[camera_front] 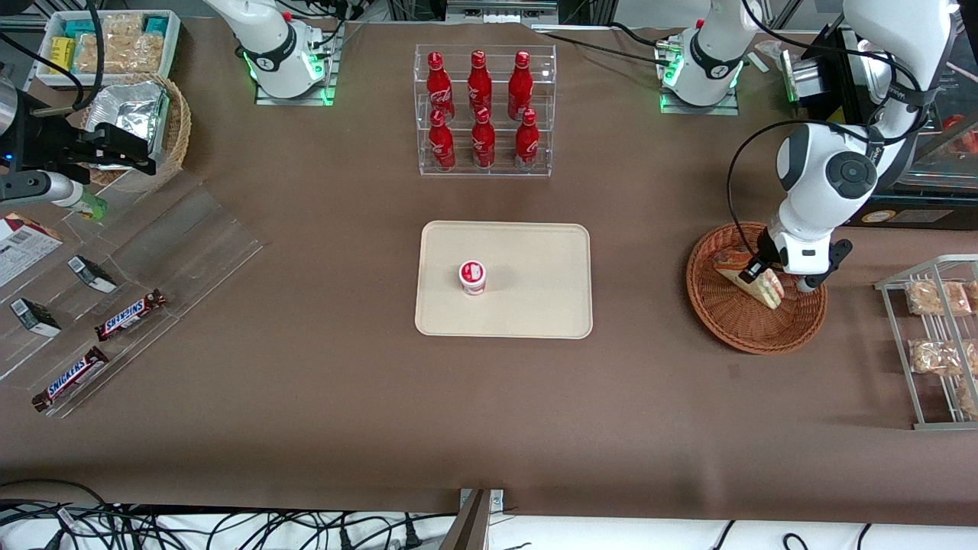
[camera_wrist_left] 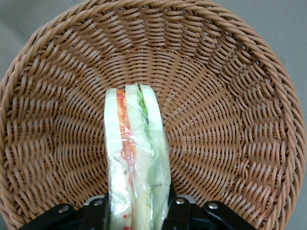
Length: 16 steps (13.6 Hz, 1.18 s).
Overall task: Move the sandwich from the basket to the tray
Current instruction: 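Lift the sandwich and carry it with the left gripper to the cream tray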
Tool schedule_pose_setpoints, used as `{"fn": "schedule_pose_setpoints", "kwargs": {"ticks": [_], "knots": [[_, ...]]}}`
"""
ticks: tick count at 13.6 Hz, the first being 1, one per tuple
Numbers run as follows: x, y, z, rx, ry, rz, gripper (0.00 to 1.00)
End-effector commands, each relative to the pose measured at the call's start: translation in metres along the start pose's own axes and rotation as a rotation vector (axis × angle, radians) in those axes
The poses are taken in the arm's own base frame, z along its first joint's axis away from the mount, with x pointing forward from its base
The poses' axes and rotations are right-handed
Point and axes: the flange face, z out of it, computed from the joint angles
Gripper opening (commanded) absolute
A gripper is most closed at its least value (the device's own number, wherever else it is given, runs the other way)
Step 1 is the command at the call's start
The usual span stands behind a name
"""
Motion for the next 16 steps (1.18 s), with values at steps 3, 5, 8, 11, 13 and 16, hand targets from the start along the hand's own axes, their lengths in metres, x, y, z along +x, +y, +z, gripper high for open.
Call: {"fn": "schedule_pose_setpoints", "kwargs": {"ticks": [3,5,8,11,13,16], "knots": [[0.006,0.007,-0.031,0.051,0.008,0.018,0.00],[0.013,0.020,-0.062,0.086,0.005,0.033,0.00],[0.018,0.062,-0.119,0.136,-0.027,0.058,0.00],[0.015,0.099,-0.180,0.140,-0.080,0.063,0.00],[-0.001,0.123,-0.206,0.146,-0.100,0.106,0.00],[-0.038,0.162,-0.234,0.097,-0.094,0.217,0.00]]}}
